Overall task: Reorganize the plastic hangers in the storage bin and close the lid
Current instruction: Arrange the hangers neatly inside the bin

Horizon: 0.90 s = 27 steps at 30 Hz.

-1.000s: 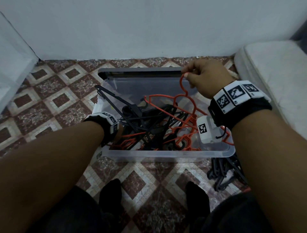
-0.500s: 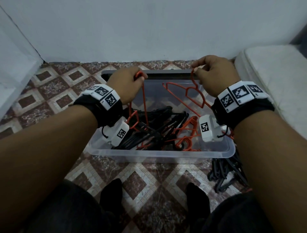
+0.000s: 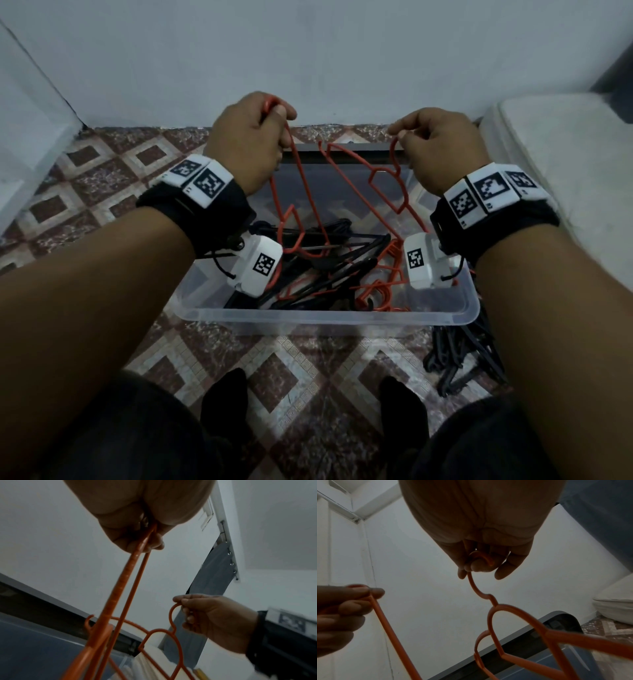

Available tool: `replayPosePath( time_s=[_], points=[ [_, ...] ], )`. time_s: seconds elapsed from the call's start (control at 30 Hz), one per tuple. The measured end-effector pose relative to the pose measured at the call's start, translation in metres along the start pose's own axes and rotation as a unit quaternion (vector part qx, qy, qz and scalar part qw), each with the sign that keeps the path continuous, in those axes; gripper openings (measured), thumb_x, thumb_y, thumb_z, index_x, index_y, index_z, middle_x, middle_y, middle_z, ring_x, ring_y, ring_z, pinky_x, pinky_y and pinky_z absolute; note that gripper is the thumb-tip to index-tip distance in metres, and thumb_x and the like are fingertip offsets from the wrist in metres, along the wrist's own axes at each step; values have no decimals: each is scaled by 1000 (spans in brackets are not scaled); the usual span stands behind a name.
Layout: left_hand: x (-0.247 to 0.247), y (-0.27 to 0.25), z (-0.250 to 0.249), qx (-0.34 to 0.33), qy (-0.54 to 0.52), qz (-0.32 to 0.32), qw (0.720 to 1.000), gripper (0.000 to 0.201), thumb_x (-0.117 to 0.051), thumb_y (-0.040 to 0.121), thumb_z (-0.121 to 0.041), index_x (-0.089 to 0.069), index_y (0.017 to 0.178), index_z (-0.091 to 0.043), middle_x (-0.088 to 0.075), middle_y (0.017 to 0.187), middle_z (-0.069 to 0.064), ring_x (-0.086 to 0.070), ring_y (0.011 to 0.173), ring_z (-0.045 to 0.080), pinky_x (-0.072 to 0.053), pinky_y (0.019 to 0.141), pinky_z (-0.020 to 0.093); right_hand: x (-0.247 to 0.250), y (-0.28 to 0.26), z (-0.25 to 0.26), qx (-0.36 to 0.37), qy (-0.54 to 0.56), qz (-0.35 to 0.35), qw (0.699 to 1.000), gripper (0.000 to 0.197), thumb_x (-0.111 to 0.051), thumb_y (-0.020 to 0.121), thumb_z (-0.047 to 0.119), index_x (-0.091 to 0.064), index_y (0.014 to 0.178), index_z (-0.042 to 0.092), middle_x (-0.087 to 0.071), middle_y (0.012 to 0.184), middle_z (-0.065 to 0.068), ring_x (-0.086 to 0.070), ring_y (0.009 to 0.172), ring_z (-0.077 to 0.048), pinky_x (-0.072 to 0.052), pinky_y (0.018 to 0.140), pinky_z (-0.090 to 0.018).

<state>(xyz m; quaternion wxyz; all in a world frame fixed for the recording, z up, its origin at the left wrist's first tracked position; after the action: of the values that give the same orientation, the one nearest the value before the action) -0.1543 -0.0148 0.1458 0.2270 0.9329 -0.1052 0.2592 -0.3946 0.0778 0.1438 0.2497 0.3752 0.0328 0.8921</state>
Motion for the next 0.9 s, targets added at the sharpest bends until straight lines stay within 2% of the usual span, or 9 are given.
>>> replayPosePath(
  time_s=[0.13,0.23,0.33,0.4,0.57,0.67,0.73,0.83,0.9],
  points=[
    [-4,-7,-14,-27,-22,-5,999,26,-39,99,-31,-63,99,-21,-66,67,-8,-60,53,12,-54,54,31,3,-1,1,5,5,-16,1000,23,-53,92,18,-72,88,30,-70,85,5,-67,77,-14,-54,67,-26],
    [-3,-2,-14,-1,-53,-18,998,27,-40,99,-29,-64,98,-18,-68,67,-5,-63,54,15,-54,54,30,8,0,0,9,-4,-34,999,23,-53,91,19,-72,88,30,-69,84,8,-65,77,-10,-46,62,-19],
    [-12,-10,-5,54,-78,39,995,25,-40,101,-21,-63,99,-14,-70,73,1,-66,58,19,-58,58,35,13,0,-2,-4,5,-46,999,23,-53,90,21,-74,92,28,-70,88,8,-66,81,-10,-55,73,-29],
    [-16,-14,-4,55,-111,52,991,23,-40,100,-20,-63,97,-15,-71,73,2,-66,58,19,-56,57,33,17,1,-3,-5,4,-58,998,24,-52,89,21,-75,94,27,-70,87,7,-65,79,-11,-57,76,-35],
    [-10,0,4,96,-197,-9,976,24,-41,94,-20,-63,96,-11,-70,72,8,-63,56,22,-53,55,32,24,2,-3,2,15,-86,996,23,-51,90,23,-73,92,31,-70,86,8,-61,69,-7,-51,64,-25],
    [-9,-1,12,133,-211,-23,968,23,-40,97,-14,-62,96,-9,-70,66,4,-61,52,19,-50,53,28,25,0,-3,2,11,-89,996,23,-52,91,22,-73,93,30,-70,84,6,-57,62,-6,-46,58,-22],
    [-5,1,14,145,-228,-33,962,23,-39,97,-13,-62,97,-8,-68,62,3,-60,50,17,-49,50,26,28,0,-3,-1,22,-95,995,22,-52,92,23,-73,93,31,-69,85,8,-54,62,0,-43,61,-19],
    [4,8,16,149,-255,-57,954,24,-39,97,-14,-63,95,-11,-68,65,5,-59,51,18,-49,52,28,33,1,0,2,31,-110,993,22,-53,92,24,-73,95,31,-70,90,7,-56,70,-1,-45,67,-19],
    [9,9,13,130,-259,-58,955,25,-40,97,-16,-65,94,-13,-68,68,5,-57,51,17,-48,50,26,34,0,3,8,32,-105,994,22,-52,93,24,-72,97,31,-69,89,8,-56,68,0,-42,63,-12]
  ],
)
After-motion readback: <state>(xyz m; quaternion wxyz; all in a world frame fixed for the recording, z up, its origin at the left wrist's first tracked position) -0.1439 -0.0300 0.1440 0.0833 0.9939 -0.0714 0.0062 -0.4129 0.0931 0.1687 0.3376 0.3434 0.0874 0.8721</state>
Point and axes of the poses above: each hand's wrist, its own y-axis towards the middle knuckle, its own x-axis out of the back of the hand, z = x × y, the point moved 4 cm from there along y, towards the middle knuckle
